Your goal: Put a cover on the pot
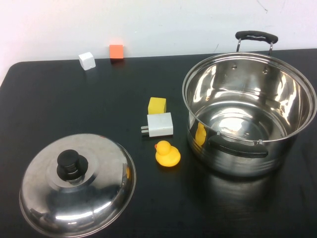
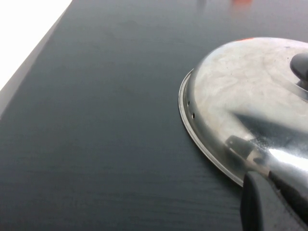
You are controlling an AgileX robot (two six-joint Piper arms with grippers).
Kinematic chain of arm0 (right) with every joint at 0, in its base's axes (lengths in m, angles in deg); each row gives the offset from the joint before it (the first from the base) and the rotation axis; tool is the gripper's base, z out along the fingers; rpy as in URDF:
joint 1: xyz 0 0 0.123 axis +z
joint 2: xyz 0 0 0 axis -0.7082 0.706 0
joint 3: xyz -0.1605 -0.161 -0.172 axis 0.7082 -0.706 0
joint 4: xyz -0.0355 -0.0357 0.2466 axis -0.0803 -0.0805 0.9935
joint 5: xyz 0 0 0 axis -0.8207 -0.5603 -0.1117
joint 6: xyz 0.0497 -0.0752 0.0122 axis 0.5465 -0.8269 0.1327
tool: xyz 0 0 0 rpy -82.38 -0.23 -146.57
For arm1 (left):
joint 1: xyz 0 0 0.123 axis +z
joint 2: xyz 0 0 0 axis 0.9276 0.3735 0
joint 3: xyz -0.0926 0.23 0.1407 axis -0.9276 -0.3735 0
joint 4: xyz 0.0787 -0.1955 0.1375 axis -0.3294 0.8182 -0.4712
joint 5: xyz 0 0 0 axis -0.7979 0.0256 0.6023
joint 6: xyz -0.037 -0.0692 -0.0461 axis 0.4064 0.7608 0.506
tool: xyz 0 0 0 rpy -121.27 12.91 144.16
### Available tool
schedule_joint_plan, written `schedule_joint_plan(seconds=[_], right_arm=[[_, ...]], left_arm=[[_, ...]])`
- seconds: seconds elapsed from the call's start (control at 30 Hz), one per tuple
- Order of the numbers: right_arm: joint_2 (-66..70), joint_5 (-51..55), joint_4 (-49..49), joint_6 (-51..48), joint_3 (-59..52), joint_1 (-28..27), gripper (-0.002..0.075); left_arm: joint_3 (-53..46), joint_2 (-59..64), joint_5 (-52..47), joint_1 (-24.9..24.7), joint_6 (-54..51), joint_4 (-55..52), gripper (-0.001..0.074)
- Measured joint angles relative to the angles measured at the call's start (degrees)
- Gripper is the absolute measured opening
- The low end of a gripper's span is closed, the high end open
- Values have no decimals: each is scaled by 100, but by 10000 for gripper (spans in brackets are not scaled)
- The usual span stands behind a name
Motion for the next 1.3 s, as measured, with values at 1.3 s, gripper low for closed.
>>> schedule_joint_plan(seconds=[1.3], right_arm=[[0, 0, 0, 0, 0, 0, -2]], left_arm=[[1786, 669, 2387, 0, -578, 401, -1]])
